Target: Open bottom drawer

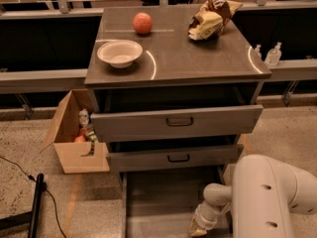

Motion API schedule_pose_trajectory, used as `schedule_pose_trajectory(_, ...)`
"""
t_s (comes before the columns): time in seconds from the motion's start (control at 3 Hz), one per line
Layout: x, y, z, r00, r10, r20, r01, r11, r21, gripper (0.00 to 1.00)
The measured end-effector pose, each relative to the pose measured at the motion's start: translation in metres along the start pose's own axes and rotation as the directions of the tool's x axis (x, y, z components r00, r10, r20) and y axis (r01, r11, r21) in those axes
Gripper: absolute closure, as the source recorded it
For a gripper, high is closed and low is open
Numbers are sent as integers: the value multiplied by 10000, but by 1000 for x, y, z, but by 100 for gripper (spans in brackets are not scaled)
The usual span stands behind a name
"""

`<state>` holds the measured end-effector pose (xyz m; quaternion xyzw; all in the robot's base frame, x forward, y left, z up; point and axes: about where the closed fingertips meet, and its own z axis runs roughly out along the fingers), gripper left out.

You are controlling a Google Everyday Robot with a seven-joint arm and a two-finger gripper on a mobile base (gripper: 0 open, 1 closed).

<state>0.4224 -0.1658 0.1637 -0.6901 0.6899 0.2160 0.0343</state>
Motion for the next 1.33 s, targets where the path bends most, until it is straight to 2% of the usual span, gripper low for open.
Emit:
schedule_pose_trajectory(0.33,2,0,-11,9994,321,133,-325,9989,349,100)
schedule_pose_trajectory(0.67,17,-5,-48,9967,801,99,-807,9868,1403,100)
schedule_pose_trajectory(1.0,37,-14,-121,9883,1517,-157,-1388,9377,3184,99)
schedule_pose_trajectory(1.33,35,-16,-120,9896,1434,-141,-1316,9394,3166,77)
